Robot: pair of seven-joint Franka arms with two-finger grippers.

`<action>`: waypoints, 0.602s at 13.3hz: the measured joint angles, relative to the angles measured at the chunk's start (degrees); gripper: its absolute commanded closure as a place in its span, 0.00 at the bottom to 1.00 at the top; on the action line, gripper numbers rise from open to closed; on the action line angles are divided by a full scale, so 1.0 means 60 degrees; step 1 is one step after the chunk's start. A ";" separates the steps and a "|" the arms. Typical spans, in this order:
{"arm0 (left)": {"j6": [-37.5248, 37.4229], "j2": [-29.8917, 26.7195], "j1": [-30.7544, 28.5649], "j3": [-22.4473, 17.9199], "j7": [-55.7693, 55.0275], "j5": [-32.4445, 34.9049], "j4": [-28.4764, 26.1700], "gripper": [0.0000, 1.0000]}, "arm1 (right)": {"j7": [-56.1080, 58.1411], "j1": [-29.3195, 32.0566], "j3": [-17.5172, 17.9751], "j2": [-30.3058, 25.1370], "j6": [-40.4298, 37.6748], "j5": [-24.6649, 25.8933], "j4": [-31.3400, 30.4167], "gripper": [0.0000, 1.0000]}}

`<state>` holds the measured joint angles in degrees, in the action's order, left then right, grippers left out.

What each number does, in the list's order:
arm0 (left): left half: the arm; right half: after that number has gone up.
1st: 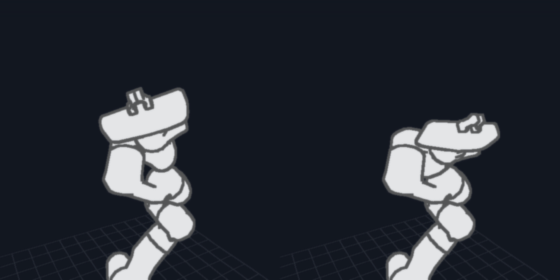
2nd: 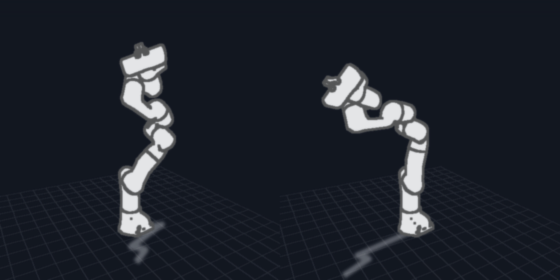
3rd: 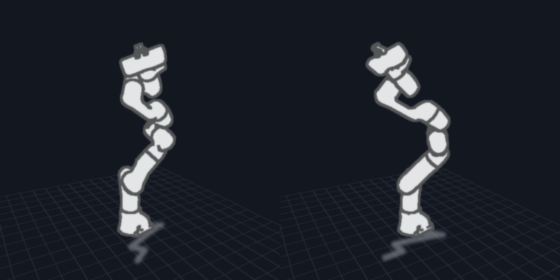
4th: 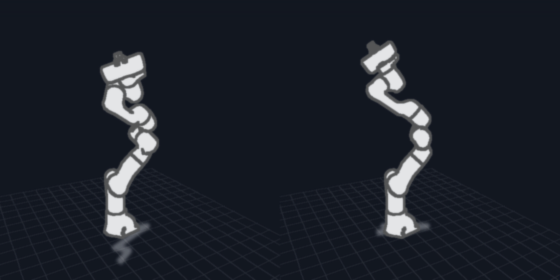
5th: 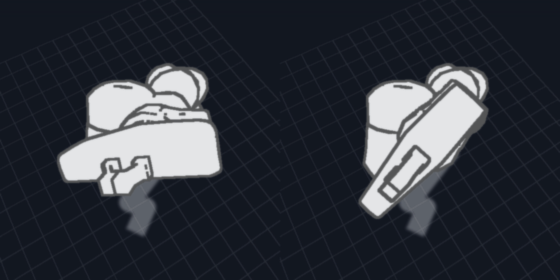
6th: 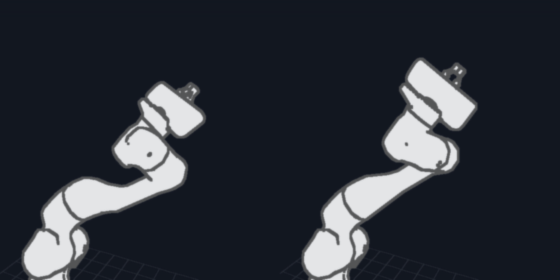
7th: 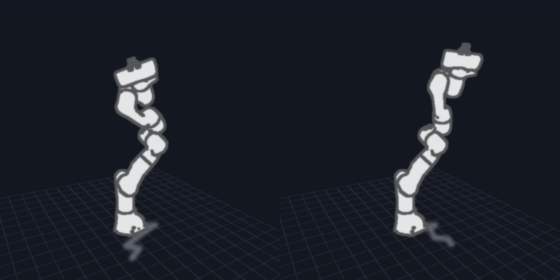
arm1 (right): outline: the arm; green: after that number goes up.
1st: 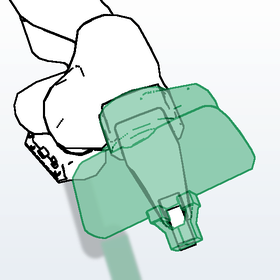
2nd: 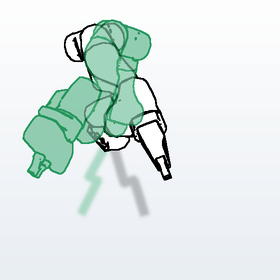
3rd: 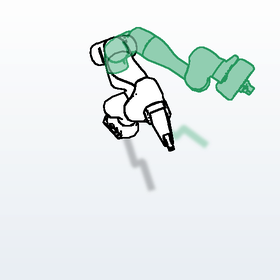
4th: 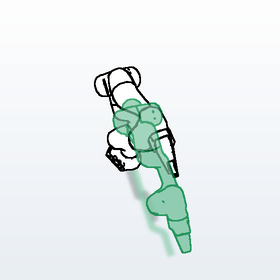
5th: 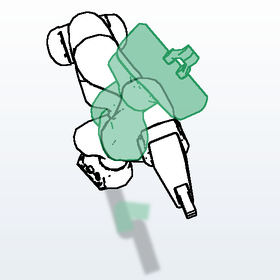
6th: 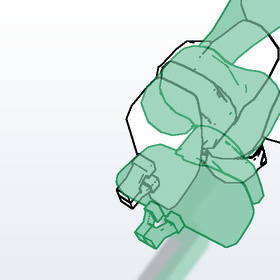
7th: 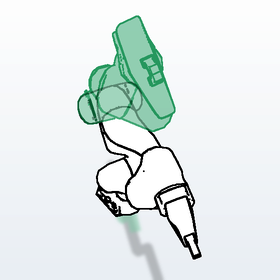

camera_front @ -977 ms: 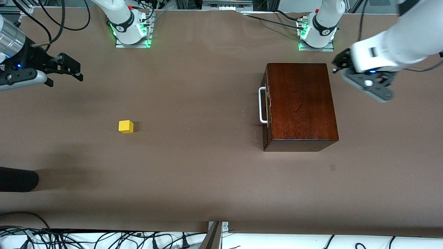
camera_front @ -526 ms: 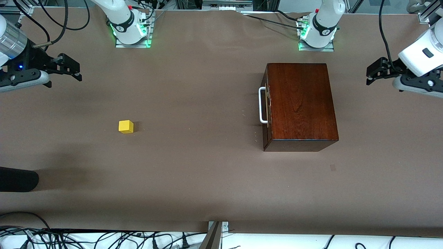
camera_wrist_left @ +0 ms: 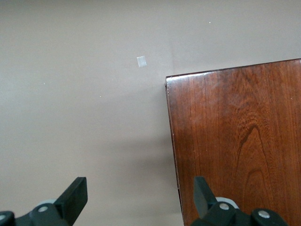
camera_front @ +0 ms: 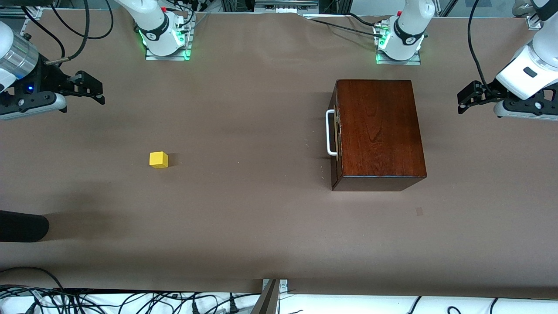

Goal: Open drawer, take yellow block, close drawer

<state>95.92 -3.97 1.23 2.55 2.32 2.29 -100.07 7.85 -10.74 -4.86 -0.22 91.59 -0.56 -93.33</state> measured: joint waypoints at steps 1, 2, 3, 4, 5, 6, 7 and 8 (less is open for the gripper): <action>-0.0150 -0.0036 0.0041 0.0034 0.0000 0.0000 0.0000 0.00 | -0.0009 -0.0007 0.0039 0.0009 -0.0001 0.0071 0.0000 0.00; -0.0239 -0.0065 0.0077 0.0076 0.0000 0.0000 0.0000 0.00 | -0.0011 -0.0014 0.0061 0.0029 -0.0001 0.0145 0.0002 0.00; -0.0285 -0.0080 0.0102 0.0105 -0.0001 0.0000 0.0000 0.00 | -0.0011 -0.0030 0.0068 0.0044 0.0000 0.0222 0.0008 0.00; -0.0299 -0.0081 0.0110 0.0112 -0.0003 0.0000 0.0000 0.00 | -0.0011 -0.0041 0.0071 0.0050 0.0002 0.0273 0.0015 0.00; -0.0303 -0.0081 0.0108 0.0108 -0.0003 0.0000 -0.0001 0.00 | -0.0012 -0.0045 0.0071 0.0053 0.0013 0.0290 0.0021 0.00; -0.0303 -0.0080 0.0107 0.0105 -0.0003 0.0000 -0.0001 0.00 | -0.0014 -0.0047 0.0071 0.0064 0.0034 0.0295 0.0022 0.00; -0.0303 -0.0080 0.0107 0.0105 -0.0003 0.0000 -0.0001 0.00 | -0.0020 -0.0047 0.0070 0.0092 0.0063 0.0298 0.0025 0.00; -0.0303 -0.0079 0.0107 0.0105 -0.0003 0.0000 -0.0001 0.00 | -0.0027 -0.0047 0.0068 0.0117 0.0089 0.0302 0.0040 0.00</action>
<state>94.11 -4.45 1.87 3.19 2.30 2.29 -100.07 7.69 -11.03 -4.46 0.49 92.12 1.25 -93.09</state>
